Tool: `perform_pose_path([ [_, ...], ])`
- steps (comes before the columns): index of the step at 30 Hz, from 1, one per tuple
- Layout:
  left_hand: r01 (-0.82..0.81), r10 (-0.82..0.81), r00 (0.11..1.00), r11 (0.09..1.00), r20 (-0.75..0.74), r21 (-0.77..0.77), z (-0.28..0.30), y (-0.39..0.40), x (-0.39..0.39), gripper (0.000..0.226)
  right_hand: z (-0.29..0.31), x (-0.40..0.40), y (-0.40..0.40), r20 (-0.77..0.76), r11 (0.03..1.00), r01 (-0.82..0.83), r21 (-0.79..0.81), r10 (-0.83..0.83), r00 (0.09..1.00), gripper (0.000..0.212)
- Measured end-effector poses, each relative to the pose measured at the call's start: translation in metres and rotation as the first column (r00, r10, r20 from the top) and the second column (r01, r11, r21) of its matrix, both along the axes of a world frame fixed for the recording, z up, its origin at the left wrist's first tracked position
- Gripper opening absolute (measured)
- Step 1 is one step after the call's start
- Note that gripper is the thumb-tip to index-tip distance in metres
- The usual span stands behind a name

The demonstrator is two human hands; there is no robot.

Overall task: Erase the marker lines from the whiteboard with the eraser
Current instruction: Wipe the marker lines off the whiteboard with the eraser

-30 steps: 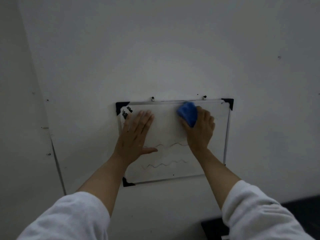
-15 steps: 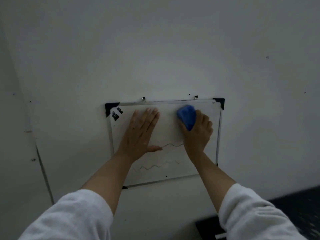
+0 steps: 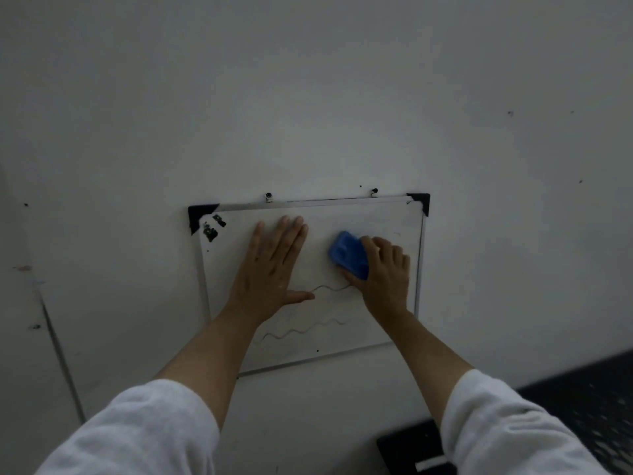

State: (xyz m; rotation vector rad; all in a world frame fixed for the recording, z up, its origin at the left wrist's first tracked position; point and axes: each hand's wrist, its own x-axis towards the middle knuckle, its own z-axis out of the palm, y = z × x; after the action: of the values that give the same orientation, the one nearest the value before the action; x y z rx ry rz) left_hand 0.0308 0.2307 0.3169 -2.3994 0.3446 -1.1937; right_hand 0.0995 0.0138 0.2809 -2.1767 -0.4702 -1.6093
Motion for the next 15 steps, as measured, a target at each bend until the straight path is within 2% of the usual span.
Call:
perform_pose_path([
  [1,-0.001,0.001,1.0,1.0,0.004,0.002,0.0,0.0,0.0,0.119,0.001,0.003,-0.007,-0.012,0.999,0.0,0.032,0.0,1.0,0.06],
  [2,0.0,0.0,1.0,1.0,0.007,0.003,0.0,0.001,0.0,0.118,0.004,0.003,-0.01,-0.06,0.984,0.011,0.179,-0.001,0.998,0.062],
  [3,0.005,-0.005,1.0,1.0,0.009,0.0,-0.001,0.001,0.0,0.117,0.009,0.002,-0.009,-0.132,0.91,0.023,0.414,0.035,0.991,0.065],
  [4,0.011,-0.011,1.0,1.0,0.007,-0.005,-0.001,0.001,0.001,0.117,0.014,0.001,-0.005,-0.204,0.775,0.07,0.628,0.078,0.976,0.069],
  [5,0.012,-0.012,1.0,1.0,0.004,-0.008,-0.001,0.001,0.001,0.117,0.02,-0.003,0.0,-0.257,0.656,0.127,0.744,0.106,0.961,0.072],
  [6,0.008,-0.008,1.0,1.0,0.003,-0.007,0.0,0.001,0.001,0.116,0.021,-0.007,0.005,-0.269,0.627,0.155,0.763,0.09,0.959,0.073],
  [7,0.004,-0.004,1.0,1.0,0.005,-0.006,0.0,0.001,0.001,0.116,0.017,-0.007,0.008,-0.239,0.692,0.137,0.708,0.052,0.97,0.072],
  [9,0.013,-0.013,1.0,1.0,0.009,-0.007,0.0,0.001,0.002,0.116,-0.001,-0.007,0.007,-0.152,0.905,0.055,0.423,0.01,0.988,0.068],
  [10,0.026,-0.026,1.0,1.0,0.013,-0.01,0.0,0.001,0.002,0.116,-0.008,-0.005,0.0,-0.127,0.952,0.031,0.306,0.008,0.992,0.066],
  [11,0.039,-0.039,0.999,0.999,0.016,-0.012,0.0,0.002,0.002,0.116,-0.01,-0.003,-0.008,-0.133,0.959,0.015,0.283,0.024,0.991,0.066],
  [12,0.049,-0.048,0.999,0.999,0.017,-0.013,-0.001,0.002,0.002,0.116,-0.008,-0.001,-0.014,-0.173,0.928,0.024,0.371,0.044,0.984,0.067],
  [13,0.053,-0.053,0.998,0.999,0.016,-0.012,-0.001,0.002,0.001,0.116,-0.004,0.002,-0.015,-0.218,0.824,0.045,0.565,0.096,0.971,0.068],
  [14,0.053,-0.052,0.998,0.999,0.016,-0.011,-0.001,0.002,0.001,0.116,0.003,0.003,-0.013,-0.252,0.652,0.091,0.753,0.158,0.955,0.07],
  [15,0.051,-0.051,0.999,0.999,0.017,-0.01,-0.001,0.002,0.0,0.116,0.01,0.0,-0.009,-0.288,0.515,0.157,0.842,0.185,0.94,0.072],
])
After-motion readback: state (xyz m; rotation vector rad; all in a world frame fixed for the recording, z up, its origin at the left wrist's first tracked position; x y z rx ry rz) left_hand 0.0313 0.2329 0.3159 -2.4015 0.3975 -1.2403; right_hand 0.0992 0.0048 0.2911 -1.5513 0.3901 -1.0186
